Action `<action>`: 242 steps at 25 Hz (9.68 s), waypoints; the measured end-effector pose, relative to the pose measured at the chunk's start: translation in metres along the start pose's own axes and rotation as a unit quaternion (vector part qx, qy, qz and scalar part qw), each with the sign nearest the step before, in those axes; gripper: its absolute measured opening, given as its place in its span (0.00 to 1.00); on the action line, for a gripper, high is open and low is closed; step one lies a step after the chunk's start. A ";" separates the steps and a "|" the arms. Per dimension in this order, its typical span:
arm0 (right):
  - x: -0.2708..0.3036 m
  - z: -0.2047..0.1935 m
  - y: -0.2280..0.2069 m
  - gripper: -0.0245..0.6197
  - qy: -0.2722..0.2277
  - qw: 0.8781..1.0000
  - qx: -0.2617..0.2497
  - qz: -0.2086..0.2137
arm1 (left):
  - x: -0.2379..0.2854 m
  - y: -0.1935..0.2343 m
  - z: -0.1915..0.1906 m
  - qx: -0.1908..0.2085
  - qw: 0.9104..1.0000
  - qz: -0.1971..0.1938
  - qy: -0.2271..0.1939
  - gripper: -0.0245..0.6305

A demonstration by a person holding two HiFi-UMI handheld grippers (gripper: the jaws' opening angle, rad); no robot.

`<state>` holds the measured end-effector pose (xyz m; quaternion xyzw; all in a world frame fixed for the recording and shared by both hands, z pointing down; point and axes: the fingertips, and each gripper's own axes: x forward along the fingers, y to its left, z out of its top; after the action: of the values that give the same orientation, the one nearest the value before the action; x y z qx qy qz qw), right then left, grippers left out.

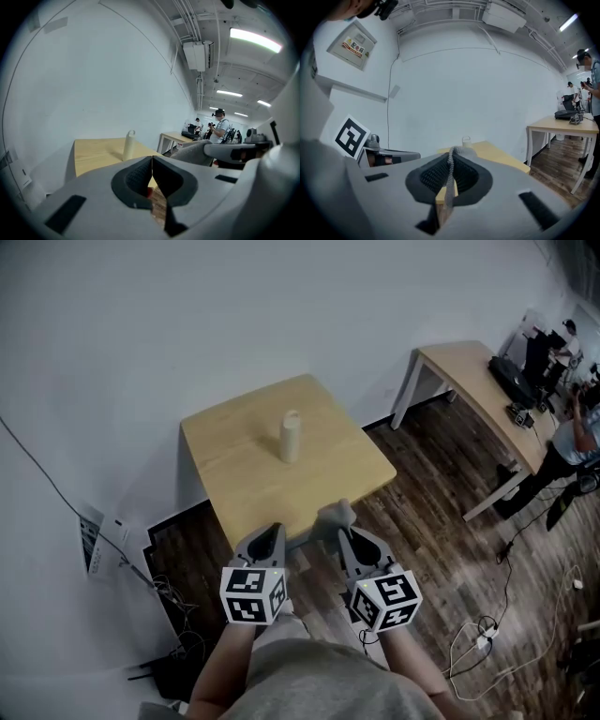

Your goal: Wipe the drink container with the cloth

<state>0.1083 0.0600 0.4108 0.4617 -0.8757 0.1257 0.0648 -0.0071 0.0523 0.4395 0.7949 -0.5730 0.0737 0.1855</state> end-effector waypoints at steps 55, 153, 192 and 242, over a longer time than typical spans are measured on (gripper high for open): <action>0.299 0.023 -0.122 0.05 0.098 0.980 -0.064 0.162 | 0.213 0.145 0.057 -0.100 0.981 0.164 -0.006 0.04; 0.329 -0.062 -0.053 0.05 0.160 0.985 -0.039 0.054 | 0.179 0.206 0.039 -0.106 0.991 0.063 0.043 0.04; 0.351 -0.034 0.024 0.05 0.110 0.990 -0.070 0.053 | 0.138 0.246 0.022 -0.116 0.992 0.033 0.043 0.04; 0.360 -0.129 -0.047 0.05 0.235 0.970 -0.046 -0.047 | 0.139 0.240 0.020 -0.120 0.991 0.041 0.047 0.04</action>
<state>-0.0572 -0.2147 0.6249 0.4563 -0.8180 0.1875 0.2960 -0.1882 -0.1437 0.5171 0.7382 -0.6006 0.0491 0.3030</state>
